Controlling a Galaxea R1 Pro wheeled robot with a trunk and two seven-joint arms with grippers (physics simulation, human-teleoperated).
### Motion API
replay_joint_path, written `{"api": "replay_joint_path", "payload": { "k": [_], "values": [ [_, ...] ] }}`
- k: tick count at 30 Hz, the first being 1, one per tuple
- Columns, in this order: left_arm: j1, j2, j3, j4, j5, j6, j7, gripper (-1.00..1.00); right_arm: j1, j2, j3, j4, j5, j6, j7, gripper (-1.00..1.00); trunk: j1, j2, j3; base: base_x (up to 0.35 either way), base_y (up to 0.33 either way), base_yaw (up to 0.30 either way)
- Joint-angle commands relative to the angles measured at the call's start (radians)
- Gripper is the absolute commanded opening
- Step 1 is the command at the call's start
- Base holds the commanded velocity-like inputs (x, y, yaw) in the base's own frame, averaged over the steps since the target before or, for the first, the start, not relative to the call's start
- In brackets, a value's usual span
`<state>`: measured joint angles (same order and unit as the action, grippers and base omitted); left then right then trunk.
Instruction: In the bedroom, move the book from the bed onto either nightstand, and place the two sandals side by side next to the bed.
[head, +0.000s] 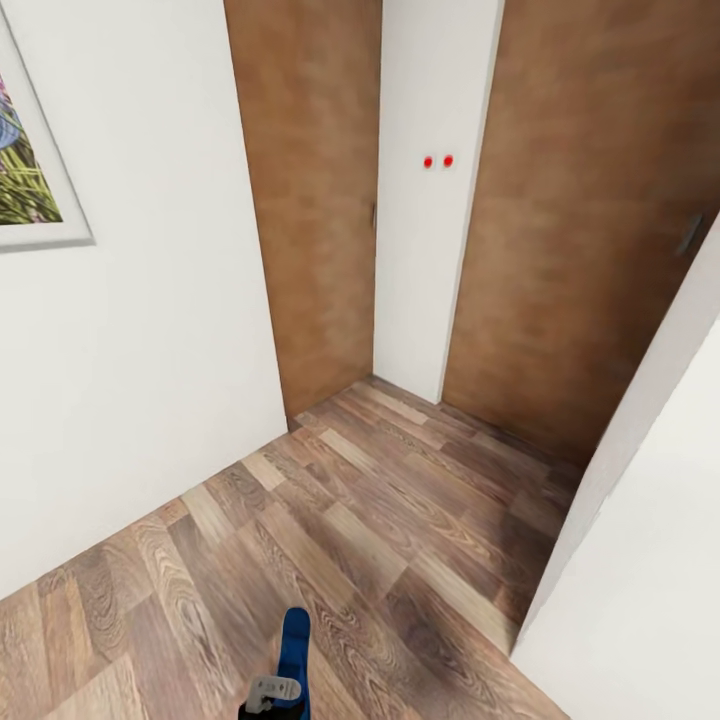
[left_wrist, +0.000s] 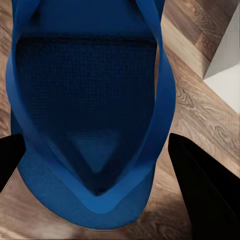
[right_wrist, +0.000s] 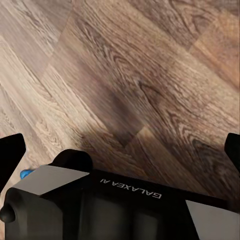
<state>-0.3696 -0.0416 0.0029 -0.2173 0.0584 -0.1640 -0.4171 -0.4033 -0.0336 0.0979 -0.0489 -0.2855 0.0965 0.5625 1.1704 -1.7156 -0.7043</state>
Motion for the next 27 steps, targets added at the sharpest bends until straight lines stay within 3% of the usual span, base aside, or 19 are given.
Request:
{"api": "replay_joint_path", "payload": {
  "k": [1,22,27],
  "values": [
    [-0.001,0.0,0.0,0.001,0.006,-0.002,-0.003,-1.0,0.0,-0.001,0.008,-0.002,-0.011,0.007,0.003,1.0,0.0,0.0,-0.001,0.223,0.0,0.075],
    [-0.001,-0.001,0.0,0.001,0.006,-0.002,-0.002,-1.0,0.0,0.0,0.008,-0.002,-0.011,0.007,0.004,1.0,0.0,0.0,-0.001,0.2,0.0,0.266],
    [0.0,-0.001,0.0,0.001,0.006,-0.002,-0.002,-1.0,0.0,0.0,0.008,-0.002,-0.011,0.008,0.004,1.0,0.0,0.0,-0.001,0.13,0.0,0.072]
  ]
}}
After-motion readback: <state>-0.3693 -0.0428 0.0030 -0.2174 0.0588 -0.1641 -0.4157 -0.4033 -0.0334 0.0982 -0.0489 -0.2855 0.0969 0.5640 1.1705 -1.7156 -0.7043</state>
